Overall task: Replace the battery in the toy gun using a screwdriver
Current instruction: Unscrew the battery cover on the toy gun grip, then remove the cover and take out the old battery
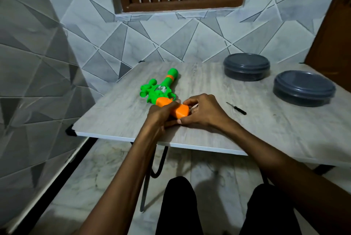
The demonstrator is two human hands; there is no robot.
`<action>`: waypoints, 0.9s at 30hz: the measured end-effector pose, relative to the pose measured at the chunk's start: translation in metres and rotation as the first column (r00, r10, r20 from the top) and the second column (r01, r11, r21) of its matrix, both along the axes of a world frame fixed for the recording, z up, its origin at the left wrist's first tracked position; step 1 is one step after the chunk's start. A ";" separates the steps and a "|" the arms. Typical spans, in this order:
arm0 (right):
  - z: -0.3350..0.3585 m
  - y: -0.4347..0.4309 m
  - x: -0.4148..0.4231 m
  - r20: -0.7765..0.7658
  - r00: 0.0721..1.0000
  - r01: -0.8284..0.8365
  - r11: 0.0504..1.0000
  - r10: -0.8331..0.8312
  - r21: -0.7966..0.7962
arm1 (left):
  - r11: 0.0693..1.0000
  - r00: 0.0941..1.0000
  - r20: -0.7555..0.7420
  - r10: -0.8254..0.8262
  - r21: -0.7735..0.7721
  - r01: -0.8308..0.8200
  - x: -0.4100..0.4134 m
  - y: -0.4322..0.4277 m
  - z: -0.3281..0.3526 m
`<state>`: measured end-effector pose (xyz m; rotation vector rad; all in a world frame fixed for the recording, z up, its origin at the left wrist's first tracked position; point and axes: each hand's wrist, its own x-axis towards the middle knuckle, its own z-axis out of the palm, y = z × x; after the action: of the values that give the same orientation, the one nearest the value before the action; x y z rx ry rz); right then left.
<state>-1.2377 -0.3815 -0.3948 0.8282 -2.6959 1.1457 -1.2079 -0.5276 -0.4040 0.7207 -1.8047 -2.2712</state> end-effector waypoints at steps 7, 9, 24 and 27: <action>-0.001 -0.007 -0.001 0.011 1.000 -0.002 1.000 0.002 -0.026 | 0.996 0.996 0.018 -0.089 -0.027 0.090 -0.003 -0.016 0.004; -0.001 -0.009 -0.001 0.004 1.000 0.007 0.999 -0.007 -0.038 | 0.996 0.997 0.012 -0.079 -0.027 0.079 -0.003 -0.020 0.002; -0.007 -0.018 -0.005 0.065 0.994 0.089 0.990 -0.083 -0.111 | 0.996 0.998 0.055 -0.023 -0.087 0.028 0.025 -0.055 -0.008; -0.008 -0.018 -0.007 0.061 0.993 0.106 0.985 -0.099 -0.137 | 0.975 0.995 0.068 0.069 -0.216 -0.053 0.034 -0.082 -0.014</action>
<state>-1.2445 -0.3999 -0.4030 0.6394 -2.6278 1.3330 -1.1743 -0.6093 -0.4182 0.8185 -1.9925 -1.9961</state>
